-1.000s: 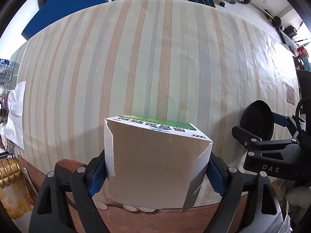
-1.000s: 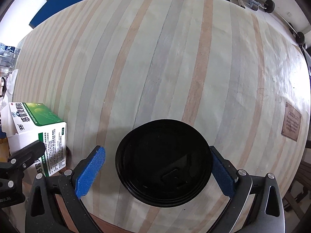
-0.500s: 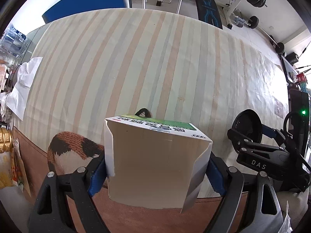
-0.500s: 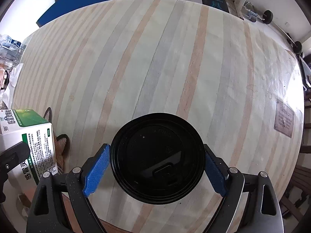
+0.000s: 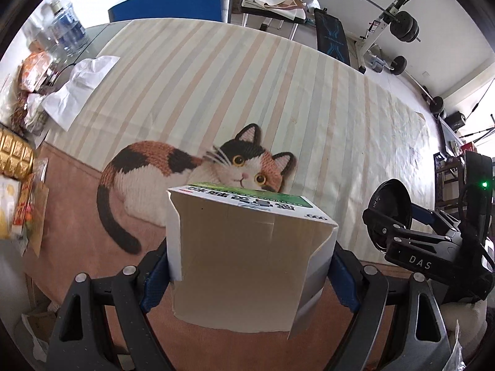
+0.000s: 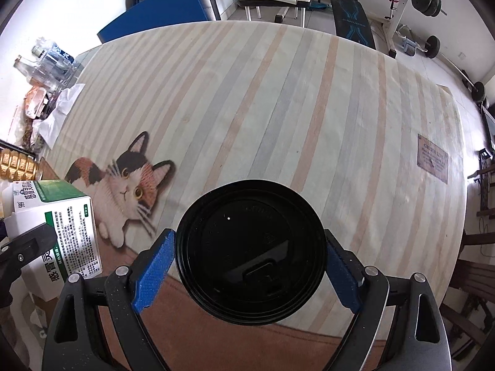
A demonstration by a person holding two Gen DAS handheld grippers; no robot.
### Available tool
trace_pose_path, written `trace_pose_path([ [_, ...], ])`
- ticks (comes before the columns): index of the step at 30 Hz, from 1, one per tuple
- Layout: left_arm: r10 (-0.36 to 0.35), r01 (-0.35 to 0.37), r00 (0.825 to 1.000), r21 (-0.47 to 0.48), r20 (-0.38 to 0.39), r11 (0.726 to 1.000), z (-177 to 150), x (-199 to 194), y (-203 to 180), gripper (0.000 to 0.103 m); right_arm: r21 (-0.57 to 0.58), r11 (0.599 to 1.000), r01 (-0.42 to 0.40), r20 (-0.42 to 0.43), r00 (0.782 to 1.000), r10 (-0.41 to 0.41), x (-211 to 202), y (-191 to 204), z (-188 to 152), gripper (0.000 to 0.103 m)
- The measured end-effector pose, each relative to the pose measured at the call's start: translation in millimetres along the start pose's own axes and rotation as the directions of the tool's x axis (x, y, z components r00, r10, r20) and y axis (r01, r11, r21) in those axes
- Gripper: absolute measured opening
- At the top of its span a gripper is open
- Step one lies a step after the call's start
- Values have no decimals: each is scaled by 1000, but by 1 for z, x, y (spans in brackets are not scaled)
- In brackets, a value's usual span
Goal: Collect trash
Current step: 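Carry the green box and black lid over the bin and open both tools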
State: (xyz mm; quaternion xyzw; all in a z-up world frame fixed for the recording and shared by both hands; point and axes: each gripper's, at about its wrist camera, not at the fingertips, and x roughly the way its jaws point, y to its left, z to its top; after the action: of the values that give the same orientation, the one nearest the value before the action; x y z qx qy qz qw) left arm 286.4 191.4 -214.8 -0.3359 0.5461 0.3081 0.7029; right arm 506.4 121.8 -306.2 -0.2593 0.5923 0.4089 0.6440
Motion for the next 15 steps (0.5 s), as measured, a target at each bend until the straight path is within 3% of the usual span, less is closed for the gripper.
trace_pose_path([
  [5,-15,17,998,-28,65,999,-56,-30,15,86,-7,1000,-30,27,999,30,-30,4,-39,92],
  [10,-51,56,993,-46,103,997,-141,-55,43,86,-7,999,-54,57,997,54,-65,22,-128,92],
  [15,-93,99,993,-78,74,992,-232,-64,66,86,5,996,-85,32,996,85,-82,50,-227,92],
])
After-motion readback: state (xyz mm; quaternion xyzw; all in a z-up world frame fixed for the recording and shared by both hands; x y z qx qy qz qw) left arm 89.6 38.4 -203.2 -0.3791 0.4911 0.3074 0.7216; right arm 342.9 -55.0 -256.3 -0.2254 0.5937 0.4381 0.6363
